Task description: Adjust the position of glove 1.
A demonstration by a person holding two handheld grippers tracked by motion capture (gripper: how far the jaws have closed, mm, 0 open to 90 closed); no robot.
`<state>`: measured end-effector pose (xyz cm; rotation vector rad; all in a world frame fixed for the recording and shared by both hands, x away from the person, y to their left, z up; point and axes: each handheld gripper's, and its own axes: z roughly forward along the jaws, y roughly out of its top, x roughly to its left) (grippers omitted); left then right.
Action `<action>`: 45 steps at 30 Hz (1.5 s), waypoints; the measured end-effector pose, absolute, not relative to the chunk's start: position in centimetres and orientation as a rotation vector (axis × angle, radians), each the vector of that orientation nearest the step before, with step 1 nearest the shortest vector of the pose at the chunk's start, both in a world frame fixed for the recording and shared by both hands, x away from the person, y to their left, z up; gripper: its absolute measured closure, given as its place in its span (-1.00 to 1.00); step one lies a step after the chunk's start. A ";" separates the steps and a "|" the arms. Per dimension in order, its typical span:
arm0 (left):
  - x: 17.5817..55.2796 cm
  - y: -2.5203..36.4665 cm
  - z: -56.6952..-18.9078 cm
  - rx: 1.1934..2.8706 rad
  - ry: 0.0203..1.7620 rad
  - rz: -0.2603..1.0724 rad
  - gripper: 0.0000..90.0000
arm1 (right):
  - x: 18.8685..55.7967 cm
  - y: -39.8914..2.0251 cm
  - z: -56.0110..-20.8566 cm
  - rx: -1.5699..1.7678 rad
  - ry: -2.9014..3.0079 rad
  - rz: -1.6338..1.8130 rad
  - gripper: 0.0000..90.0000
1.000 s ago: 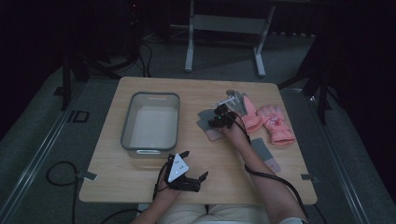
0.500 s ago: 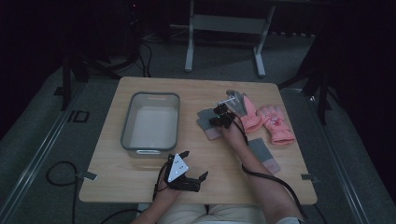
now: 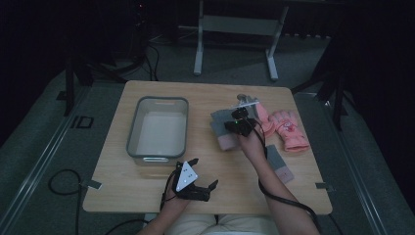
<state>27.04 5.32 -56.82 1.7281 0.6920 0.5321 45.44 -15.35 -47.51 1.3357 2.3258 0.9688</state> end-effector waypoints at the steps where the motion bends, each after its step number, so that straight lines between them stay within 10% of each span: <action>1: 27.0 5.3 -56.8 1.733 0.690 0.536 -1.00 | 43.9 -15.7 -46.6 1.351 2.293 1.000 0.89; 16: 26.9 5.1 -56.8 1.730 0.691 0.555 -1.00 | 35.8 -18.3 -48.3 1.562 2.147 1.061 0.89; 45: 27.0 5.1 -56.8 1.736 0.686 0.543 -1.00 | 36.9 -17.4 -53.9 1.666 2.138 0.917 0.70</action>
